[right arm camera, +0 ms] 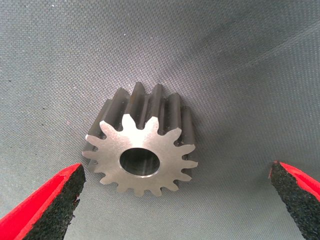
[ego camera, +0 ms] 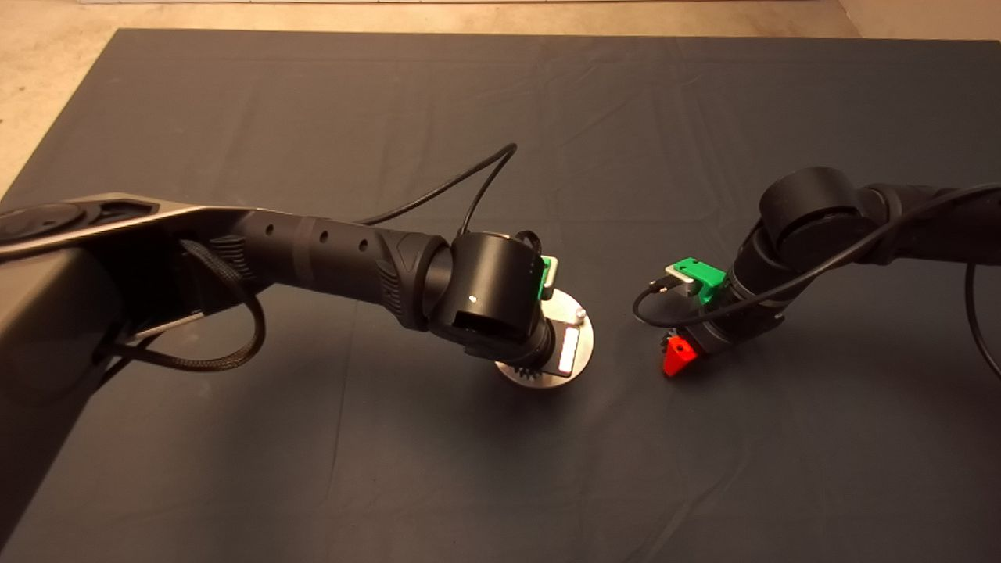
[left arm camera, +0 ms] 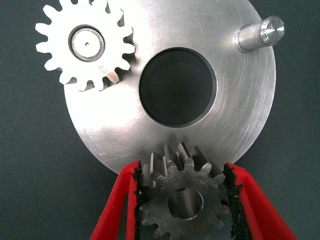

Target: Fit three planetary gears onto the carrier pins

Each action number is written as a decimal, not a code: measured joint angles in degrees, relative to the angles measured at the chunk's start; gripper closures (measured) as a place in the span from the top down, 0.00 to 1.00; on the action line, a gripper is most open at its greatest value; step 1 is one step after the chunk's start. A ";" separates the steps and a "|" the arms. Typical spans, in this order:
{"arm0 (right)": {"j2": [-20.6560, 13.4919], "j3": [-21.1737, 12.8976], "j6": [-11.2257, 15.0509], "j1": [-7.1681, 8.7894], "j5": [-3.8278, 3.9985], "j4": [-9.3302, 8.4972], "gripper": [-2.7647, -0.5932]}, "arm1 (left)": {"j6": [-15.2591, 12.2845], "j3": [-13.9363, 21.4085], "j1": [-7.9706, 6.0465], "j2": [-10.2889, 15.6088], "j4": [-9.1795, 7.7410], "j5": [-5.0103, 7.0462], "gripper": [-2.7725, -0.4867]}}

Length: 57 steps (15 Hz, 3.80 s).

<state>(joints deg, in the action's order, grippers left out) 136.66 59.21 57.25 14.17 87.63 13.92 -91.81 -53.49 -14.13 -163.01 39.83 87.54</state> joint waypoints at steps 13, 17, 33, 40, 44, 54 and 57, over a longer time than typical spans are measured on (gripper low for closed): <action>0.02 0.00 0.00 -0.02 0.05 0.00 1.00 | 0.00 0.02 0.94 -3.39 0.55 0.94 0.15; 0.02 0.00 0.00 -0.02 0.02 0.00 1.00 | -0.04 0.02 0.94 -3.39 0.55 0.91 0.15; -0.02 0.05 0.00 0.00 0.02 0.02 1.00 | 3.25 -2.24 2.06 -2.41 0.52 -1.13 0.15; 0.00 0.05 0.00 -0.02 0.05 0.02 1.00 | 3.41 -1.38 2.83 0.22 0.50 -2.21 0.24; 0.20 0.05 0.00 0.00 -0.04 0.02 1.00 | 3.63 -1.39 3.30 0.94 0.46 -0.44 0.32; 0.15 0.05 0.00 0.00 0.00 0.02 1.00 | 3.66 -0.74 0.83 0.83 -2.08 -0.26 0.54; 0.16 0.05 0.00 0.00 0.05 0.02 1.00 | 2.97 -0.50 -3.43 1.13 -4.92 -0.22 0.59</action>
<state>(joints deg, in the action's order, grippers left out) 136.82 59.26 57.25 14.17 87.67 13.95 -88.84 -53.99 -17.56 -161.88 34.91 87.32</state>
